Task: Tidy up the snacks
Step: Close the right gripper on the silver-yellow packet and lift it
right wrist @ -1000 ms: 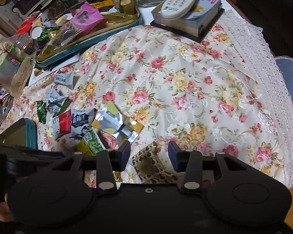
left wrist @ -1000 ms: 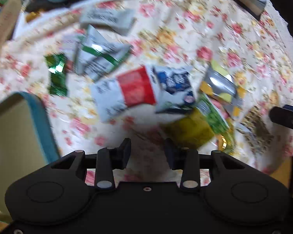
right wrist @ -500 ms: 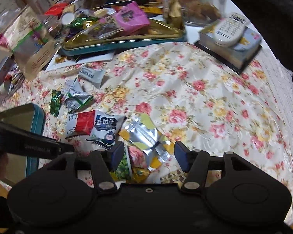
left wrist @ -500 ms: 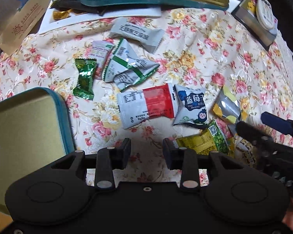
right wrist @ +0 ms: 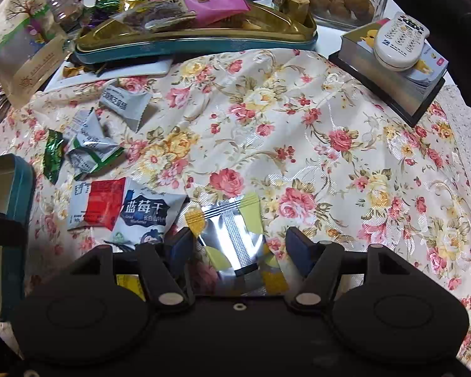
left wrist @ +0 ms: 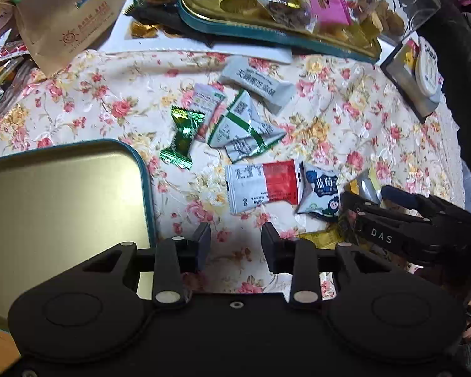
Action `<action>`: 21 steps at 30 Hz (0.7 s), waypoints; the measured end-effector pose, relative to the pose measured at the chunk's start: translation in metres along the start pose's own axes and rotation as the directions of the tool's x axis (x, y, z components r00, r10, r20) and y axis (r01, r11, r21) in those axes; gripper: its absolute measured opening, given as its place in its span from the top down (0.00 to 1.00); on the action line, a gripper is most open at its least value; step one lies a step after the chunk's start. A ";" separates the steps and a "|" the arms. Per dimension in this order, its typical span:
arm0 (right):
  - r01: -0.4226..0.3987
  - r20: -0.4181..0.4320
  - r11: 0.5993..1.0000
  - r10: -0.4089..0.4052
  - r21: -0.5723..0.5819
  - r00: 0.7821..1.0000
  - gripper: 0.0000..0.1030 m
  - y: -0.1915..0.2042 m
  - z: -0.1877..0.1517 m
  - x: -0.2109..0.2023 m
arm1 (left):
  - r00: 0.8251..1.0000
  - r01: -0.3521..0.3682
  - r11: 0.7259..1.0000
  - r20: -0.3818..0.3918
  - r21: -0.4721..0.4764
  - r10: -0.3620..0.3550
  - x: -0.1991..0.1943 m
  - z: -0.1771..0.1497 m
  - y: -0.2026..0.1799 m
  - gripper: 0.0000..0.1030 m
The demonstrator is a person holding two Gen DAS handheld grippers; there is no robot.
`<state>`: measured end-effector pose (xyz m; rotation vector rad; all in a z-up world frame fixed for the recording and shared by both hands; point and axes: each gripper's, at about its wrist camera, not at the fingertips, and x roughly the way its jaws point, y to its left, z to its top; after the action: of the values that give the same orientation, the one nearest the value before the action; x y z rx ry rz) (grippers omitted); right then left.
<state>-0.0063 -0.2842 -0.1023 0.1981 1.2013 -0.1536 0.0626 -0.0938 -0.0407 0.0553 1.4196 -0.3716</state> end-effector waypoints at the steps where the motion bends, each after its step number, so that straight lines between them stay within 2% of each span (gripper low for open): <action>1: -0.001 0.001 1.000 0.001 0.005 1.000 0.24 0.000 0.000 0.001 | 1.000 0.001 1.000 0.011 -0.006 -0.001 -0.003 0.001 0.001 0.57; 2: -0.005 0.002 1.000 0.005 0.002 1.000 0.21 0.002 0.000 0.002 | 1.000 0.002 1.000 0.020 -0.012 -0.002 -0.006 0.002 0.003 0.57; 3: -0.007 -0.004 1.000 0.007 -0.011 1.000 0.11 0.004 0.000 0.004 | 1.000 0.005 1.000 0.028 -0.017 -0.005 -0.008 0.003 0.004 0.57; 6: 0.028 -0.008 0.995 -0.029 -0.091 1.000 0.09 0.017 -0.005 0.010 | 0.999 0.030 0.999 0.044 -0.027 -0.029 -0.014 0.007 0.005 0.57; 8: 0.037 0.010 0.996 -0.037 -0.086 0.999 0.10 0.020 -0.008 0.010 | 0.998 0.033 0.999 0.051 -0.015 -0.033 -0.015 0.010 0.003 0.57; 11: 0.051 0.049 0.997 -0.048 -0.055 0.998 0.25 0.015 -0.013 0.004 | 0.998 0.007 1.000 0.060 0.000 -0.007 -0.014 0.012 -0.003 0.57; 14: 0.061 0.073 0.996 -0.057 -0.059 0.996 0.46 0.007 -0.015 -0.001 | 0.998 0.000 1.000 0.056 0.010 -0.001 -0.008 0.012 -0.007 0.58; 15: 0.065 0.078 0.997 -0.061 -0.045 0.995 0.57 0.004 -0.016 -0.002 | 0.999 0.004 1.000 0.046 0.015 -0.004 -0.005 0.013 -0.009 0.58; 17: 0.077 0.056 0.997 -0.076 -0.008 0.995 0.61 -0.004 -0.014 -0.005 | 1.000 0.001 1.000 0.029 0.019 -0.002 0.001 0.012 -0.013 0.58; 21: 0.017 -0.011 0.993 -0.016 0.113 1.000 0.62 -0.024 -0.007 -0.011 | 1.000 -0.005 0.999 0.018 0.036 0.004 0.013 0.012 -0.029 0.58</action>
<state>-0.0220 -0.3062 -0.0957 0.2887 1.2058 -0.2361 0.0669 -0.1265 -0.0464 0.0843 1.3945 -0.3937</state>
